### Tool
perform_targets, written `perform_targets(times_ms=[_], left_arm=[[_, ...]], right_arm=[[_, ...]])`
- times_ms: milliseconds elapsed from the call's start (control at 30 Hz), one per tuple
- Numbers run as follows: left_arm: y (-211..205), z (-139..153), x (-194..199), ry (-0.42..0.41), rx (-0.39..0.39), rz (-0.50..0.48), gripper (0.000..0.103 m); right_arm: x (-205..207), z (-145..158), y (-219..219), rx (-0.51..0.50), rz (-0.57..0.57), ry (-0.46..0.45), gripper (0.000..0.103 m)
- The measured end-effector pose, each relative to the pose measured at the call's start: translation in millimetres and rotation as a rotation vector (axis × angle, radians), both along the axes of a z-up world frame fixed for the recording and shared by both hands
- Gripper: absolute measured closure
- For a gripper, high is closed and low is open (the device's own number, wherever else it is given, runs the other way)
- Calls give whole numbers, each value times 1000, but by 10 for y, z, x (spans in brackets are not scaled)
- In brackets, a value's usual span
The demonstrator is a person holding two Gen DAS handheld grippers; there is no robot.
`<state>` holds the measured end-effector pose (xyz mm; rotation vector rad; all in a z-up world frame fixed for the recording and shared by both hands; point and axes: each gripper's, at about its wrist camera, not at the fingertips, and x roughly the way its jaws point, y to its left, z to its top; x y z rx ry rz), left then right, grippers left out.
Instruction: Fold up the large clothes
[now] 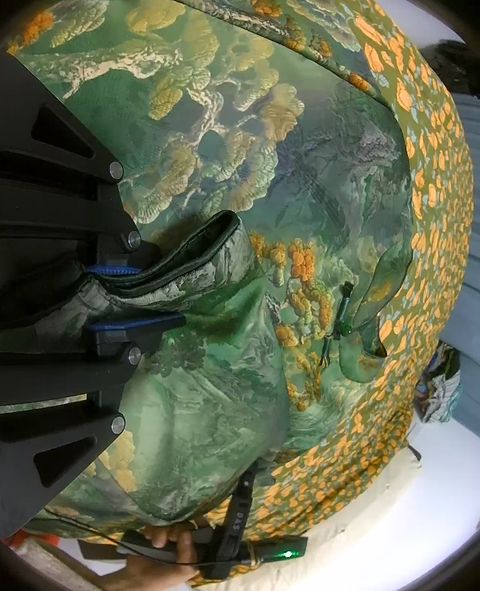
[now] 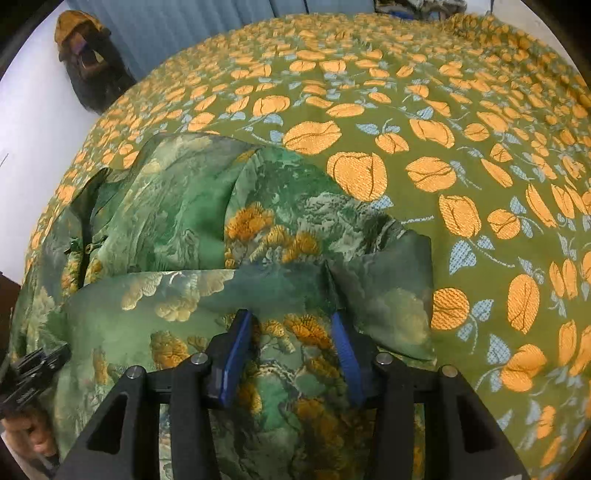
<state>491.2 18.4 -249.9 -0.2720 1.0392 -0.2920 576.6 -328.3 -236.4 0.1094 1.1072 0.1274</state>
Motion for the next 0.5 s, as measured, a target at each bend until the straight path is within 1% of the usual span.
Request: perform_targets(times_ms=[133,233,300,333,400,500], left_arm=[[5,-12,-20,-9,-4,4,84],[-22,5,-42,-20,21,1,84],[-38,8,-45,-22,31,0,84],[-41,13,-42,-23,31,1,84],[-48,17,-37,-23,31,2,84],[-55,22,-36,-22,41,1,84]], right_arm=[[-234,158,51,-47,31,-36,58],[-567,296,84,-94,88,-68,58],[-864,384,129,-94,131,-85,58],[-951,411,140,-97,141,-89,58],[-1156,414,161,-88,161,-96,58],[-1248,212,189,-115,167,-63,57]])
